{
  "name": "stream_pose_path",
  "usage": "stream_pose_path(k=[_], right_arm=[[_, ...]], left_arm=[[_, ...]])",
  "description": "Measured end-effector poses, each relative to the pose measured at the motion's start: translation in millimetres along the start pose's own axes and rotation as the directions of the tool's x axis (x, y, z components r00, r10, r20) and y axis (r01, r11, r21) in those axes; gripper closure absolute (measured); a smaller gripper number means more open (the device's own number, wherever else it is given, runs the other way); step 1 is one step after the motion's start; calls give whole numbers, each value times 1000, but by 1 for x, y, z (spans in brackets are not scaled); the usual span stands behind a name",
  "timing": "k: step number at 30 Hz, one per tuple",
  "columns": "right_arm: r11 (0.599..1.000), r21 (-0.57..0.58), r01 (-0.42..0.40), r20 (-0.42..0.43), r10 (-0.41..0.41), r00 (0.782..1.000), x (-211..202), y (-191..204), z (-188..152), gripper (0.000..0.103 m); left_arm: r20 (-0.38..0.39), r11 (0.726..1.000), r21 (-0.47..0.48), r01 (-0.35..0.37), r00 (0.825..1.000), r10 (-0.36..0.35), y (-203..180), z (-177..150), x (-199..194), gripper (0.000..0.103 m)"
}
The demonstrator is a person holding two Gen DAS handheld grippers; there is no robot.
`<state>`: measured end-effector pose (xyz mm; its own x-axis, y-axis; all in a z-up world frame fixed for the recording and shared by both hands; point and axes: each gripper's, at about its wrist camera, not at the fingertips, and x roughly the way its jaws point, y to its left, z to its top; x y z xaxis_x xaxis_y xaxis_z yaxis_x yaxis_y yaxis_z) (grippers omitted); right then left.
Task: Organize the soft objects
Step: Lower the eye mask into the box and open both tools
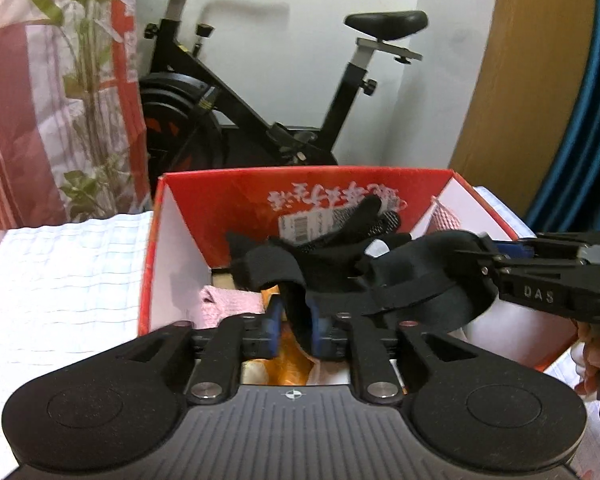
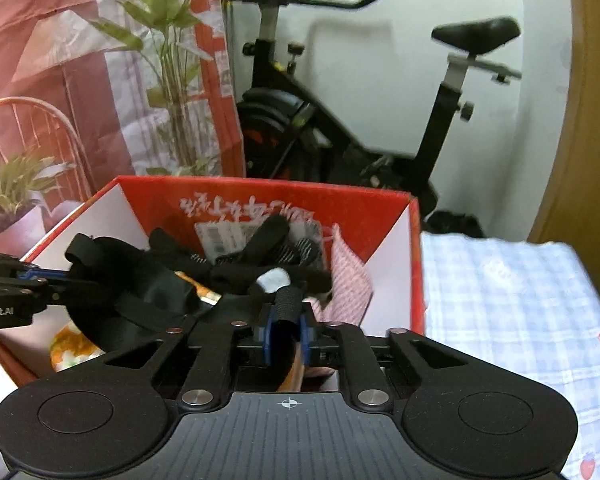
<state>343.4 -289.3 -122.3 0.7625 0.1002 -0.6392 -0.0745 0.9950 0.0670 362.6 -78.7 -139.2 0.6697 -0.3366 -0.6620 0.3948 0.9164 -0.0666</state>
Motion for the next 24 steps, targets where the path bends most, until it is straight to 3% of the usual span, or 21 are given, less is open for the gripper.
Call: stream_pose_path(k=[1, 3, 6, 11, 15, 16, 20, 24], right_arm=[[1000, -6, 9, 9, -9, 1000, -2, 1, 0, 75], [1000, -24, 19, 25, -18, 1000, -7, 4, 0, 70], [999, -40, 14, 56, -12, 998, -19, 6, 1, 52], [999, -29, -45, 103, 48, 994, -42, 9, 0, 40], [993, -33, -114, 154, 118, 981, -66, 11, -11, 25], [991, -34, -130, 161, 134, 978, -72, 10, -16, 17], [986, -17, -167, 202, 167, 965, -94, 7, -34, 1], [986, 26, -166, 213, 157, 964, -110, 2, -47, 0]], left_arm=[[9, 1000, -4, 5, 1000, -5, 0, 1, -4, 44], [38, 1000, 4, 6, 999, -6, -2, 2, -10, 30], [55, 1000, 25, -8, 998, 6, -6, 3, -21, 29], [92, 1000, 16, -2, 996, 1, -8, -3, -45, 23], [141, 1000, 14, -9, 990, 7, -10, -16, -70, 10], [151, 1000, 14, -15, 988, 13, -11, -19, -75, 7], [171, 997, 15, -79, 982, 76, -19, -35, -93, 0], [153, 992, 3, -123, 981, 121, -22, -48, -101, 0]])
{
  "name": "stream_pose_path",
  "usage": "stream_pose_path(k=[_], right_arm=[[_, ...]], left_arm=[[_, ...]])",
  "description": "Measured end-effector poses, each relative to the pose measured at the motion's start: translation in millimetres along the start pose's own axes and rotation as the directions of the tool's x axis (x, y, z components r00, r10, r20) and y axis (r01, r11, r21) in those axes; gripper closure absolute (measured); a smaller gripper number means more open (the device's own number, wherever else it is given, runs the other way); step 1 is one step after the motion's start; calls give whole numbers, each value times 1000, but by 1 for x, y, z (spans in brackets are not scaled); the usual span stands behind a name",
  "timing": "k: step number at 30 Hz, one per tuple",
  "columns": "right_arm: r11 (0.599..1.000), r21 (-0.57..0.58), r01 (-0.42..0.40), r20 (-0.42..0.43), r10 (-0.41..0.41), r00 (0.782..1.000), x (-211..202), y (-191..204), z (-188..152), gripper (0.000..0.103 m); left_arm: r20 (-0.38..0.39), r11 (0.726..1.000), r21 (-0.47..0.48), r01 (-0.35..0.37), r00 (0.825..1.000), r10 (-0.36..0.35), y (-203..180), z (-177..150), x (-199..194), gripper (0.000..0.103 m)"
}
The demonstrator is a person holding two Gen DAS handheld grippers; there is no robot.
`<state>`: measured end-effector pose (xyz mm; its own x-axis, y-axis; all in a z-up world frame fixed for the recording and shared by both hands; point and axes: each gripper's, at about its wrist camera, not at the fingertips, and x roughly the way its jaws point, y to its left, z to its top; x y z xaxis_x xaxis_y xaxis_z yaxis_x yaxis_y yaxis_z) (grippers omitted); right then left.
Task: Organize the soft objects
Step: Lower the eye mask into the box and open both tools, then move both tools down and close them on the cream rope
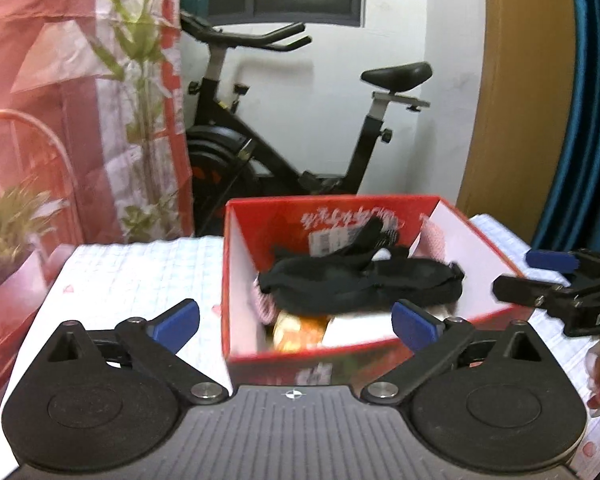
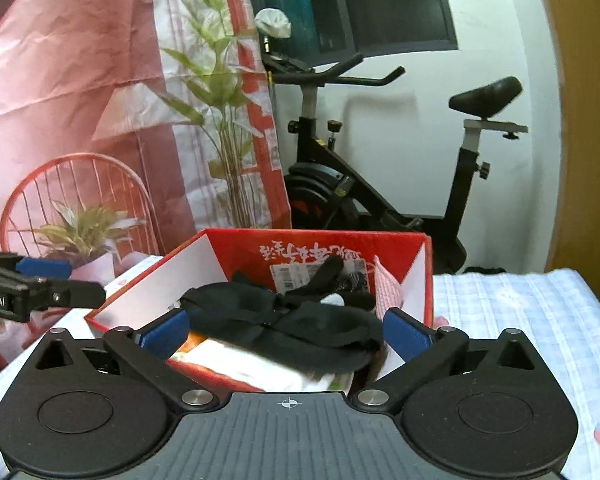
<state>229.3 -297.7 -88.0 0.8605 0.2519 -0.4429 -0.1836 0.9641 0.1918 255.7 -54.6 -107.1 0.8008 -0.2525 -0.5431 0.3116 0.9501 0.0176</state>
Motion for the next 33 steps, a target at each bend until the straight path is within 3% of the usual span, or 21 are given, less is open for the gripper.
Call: stream_pose_path(k=[6, 15, 22, 26, 29, 33], right_arm=[[999, 21, 48, 7, -48, 999, -20, 1, -15, 0], [994, 49, 95, -11, -95, 995, -36, -1, -43, 0], [985, 56, 165, -91, -159, 983, -30, -9, -73, 0], [985, 70, 160, -158, -148, 976, -22, -16, -87, 1], [985, 82, 151, -194, -133, 972, -17, -19, -97, 8], [983, 125, 133, -230, -102, 968, -12, -25, -108, 29]], left_arm=[[-23, 999, -10, -39, 999, 39, -4, -16, -9, 0], [-69, 999, -24, -34, 997, 32, -4, -39, -12, 0], [-131, 999, -28, -18, 991, 15, 1, -63, 0, 0], [-185, 998, -55, -5, 983, -6, 8, -77, 14, 0], [-209, 996, -85, 18, 977, -36, 13, -87, 22, 3], [-246, 989, -132, 73, 964, -104, 16, -101, 33, 21]])
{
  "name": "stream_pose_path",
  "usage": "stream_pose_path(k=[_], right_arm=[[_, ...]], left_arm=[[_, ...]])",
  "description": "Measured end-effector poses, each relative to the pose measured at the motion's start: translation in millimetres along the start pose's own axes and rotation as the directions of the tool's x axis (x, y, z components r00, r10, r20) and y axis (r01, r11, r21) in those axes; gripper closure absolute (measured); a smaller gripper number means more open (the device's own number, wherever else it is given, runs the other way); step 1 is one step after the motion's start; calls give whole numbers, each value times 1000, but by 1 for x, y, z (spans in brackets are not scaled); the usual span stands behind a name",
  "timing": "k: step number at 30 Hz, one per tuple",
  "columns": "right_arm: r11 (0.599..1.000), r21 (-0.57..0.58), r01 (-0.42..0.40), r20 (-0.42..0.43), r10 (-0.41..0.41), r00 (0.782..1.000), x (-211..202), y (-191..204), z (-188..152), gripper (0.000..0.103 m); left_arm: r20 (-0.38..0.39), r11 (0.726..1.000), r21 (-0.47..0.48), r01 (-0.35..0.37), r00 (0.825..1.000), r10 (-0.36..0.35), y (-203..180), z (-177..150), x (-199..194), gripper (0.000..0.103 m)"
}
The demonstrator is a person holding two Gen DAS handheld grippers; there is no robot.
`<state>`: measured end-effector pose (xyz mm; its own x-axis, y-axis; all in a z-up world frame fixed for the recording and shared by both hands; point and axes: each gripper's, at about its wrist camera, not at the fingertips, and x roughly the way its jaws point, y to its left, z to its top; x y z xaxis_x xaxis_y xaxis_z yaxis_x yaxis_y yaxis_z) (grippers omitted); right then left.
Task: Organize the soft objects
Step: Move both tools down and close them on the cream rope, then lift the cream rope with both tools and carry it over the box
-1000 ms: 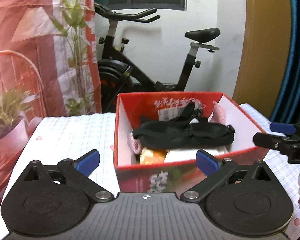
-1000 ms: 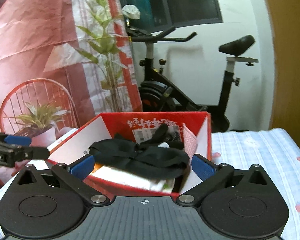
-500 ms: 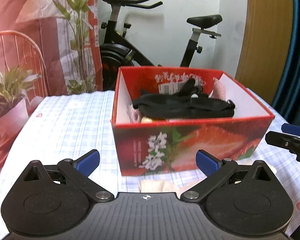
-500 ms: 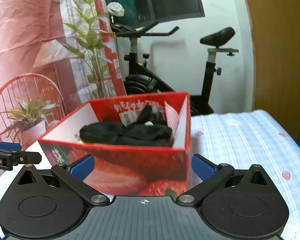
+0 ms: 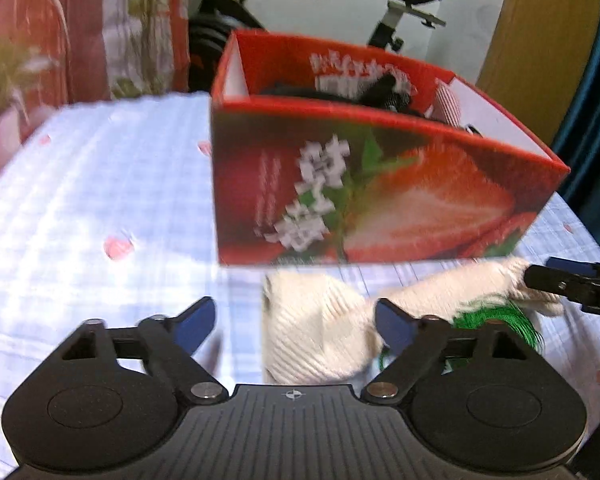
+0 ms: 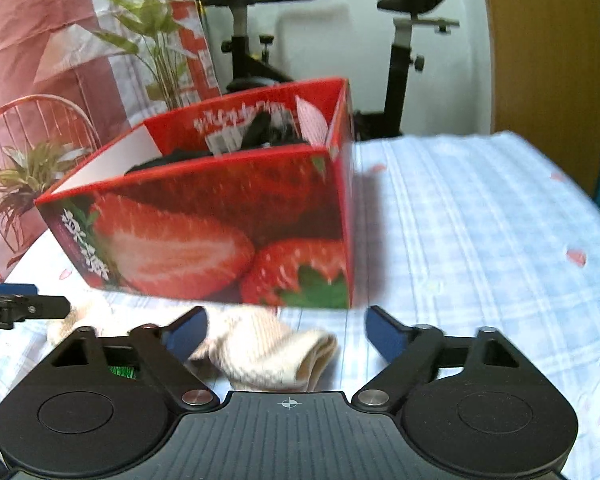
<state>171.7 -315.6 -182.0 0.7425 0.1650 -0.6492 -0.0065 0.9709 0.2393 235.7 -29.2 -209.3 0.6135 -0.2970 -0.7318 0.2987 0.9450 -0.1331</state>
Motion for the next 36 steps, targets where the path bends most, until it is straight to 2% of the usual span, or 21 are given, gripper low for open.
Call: stream_pose_path(k=[1, 6, 9, 11, 13, 14, 15, 18, 23, 28, 36], right_arm=[[1000, 7, -7, -4, 7, 1000, 1, -1, -2, 33], [998, 61, -36, -19, 37, 999, 8, -7, -6, 40], [995, 86, -53, -23, 55, 998, 10, -10, -8, 49], [994, 91, -60, -19, 62, 998, 11, -9, -7, 54], [993, 97, -71, -13, 72, 997, 8, -9, -5, 60], [992, 100, -74, -9, 75, 997, 7, -8, -4, 64], [992, 101, -77, -4, 78, 997, 6, -6, -4, 68], [991, 104, -86, 20, 84, 996, -1, -2, -4, 76], [989, 106, -106, 87, 97, 992, -18, 6, -1, 79], [991, 48, -123, 157, 115, 981, -39, 19, 11, 79], [991, 2, -135, 224, 131, 966, -62, 34, 28, 79]], left_arm=[[-8, 1000, -9, 15, 1000, -15, 0, -2, 3, 22], [-46, 996, -62, 68, 996, -71, 2, -13, 16, 25], [-32, 992, -91, 85, 996, -88, 5, -15, 17, 25], [-27, 990, -103, 96, 995, -100, 7, -14, 18, 31], [-16, 984, -126, 126, 992, -129, 9, -16, 16, 48], [-6, 983, -132, 130, 991, -132, 10, -17, 14, 52], [3, 983, -135, 125, 992, -126, 9, -18, 12, 66], [36, 983, -142, 114, 993, -110, 8, -20, 1, 74], [118, 980, -157, 121, 988, -103, 8, -20, -27, 75], [206, 983, -143, 116, 975, -85, 5, -18, -62, 75], [273, 985, -126, 116, 959, -78, -2, 1, -80, 75]])
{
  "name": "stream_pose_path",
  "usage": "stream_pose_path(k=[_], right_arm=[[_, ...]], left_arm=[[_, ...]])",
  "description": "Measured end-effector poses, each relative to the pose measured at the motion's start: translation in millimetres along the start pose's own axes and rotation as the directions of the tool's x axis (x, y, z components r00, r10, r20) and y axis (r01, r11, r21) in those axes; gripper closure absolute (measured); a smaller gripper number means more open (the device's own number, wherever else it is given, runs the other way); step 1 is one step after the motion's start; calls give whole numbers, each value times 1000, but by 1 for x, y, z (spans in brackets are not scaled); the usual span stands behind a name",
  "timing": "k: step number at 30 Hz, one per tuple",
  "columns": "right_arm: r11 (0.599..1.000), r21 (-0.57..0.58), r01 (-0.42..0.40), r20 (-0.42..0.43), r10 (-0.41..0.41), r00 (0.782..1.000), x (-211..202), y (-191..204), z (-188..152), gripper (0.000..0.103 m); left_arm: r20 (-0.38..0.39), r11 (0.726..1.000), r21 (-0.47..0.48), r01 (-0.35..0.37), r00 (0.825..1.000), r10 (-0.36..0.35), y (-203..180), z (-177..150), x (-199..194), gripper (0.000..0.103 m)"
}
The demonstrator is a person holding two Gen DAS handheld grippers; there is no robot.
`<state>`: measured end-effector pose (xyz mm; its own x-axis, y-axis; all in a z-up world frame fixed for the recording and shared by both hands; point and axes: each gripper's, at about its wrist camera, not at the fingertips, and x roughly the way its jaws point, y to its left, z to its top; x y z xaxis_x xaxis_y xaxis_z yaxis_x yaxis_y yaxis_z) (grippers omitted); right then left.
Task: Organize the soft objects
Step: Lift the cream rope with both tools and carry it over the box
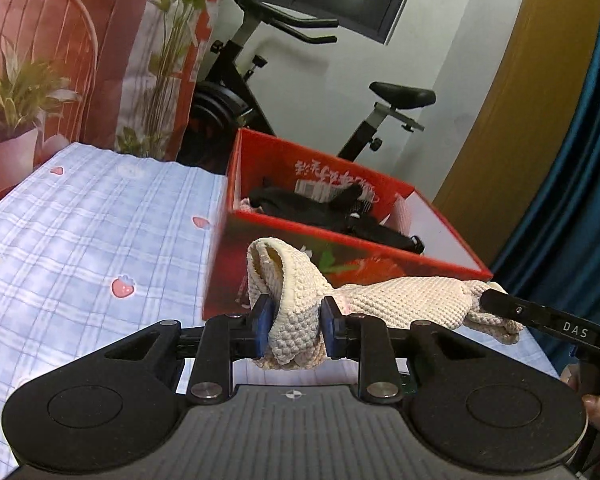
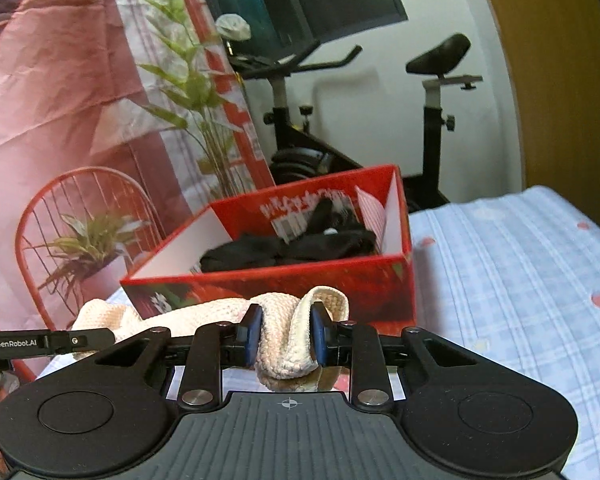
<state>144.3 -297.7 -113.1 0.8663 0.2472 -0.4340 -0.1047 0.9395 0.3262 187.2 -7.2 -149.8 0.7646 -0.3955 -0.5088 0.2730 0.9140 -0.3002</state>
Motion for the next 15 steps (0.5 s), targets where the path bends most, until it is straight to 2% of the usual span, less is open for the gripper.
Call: stream_pose_path(k=[11, 12, 13, 15], right_arm=[[1000, -15, 11, 19, -10, 1000, 0, 6, 15, 80], [1000, -13, 11, 18, -10, 1000, 2, 5, 16, 82], [1000, -10, 16, 10, -16, 1000, 3, 4, 17, 83], [1000, -5, 23, 3, -22, 1000, 4, 3, 16, 85]], left_arm=[[17, 998, 27, 50, 999, -51, 2, 18, -3, 75], [13, 998, 23, 62, 998, -62, 2, 19, -1, 78], [10, 998, 19, 68, 998, -68, 3, 19, 1, 86], [9, 997, 12, 78, 997, -78, 3, 17, 3, 86]])
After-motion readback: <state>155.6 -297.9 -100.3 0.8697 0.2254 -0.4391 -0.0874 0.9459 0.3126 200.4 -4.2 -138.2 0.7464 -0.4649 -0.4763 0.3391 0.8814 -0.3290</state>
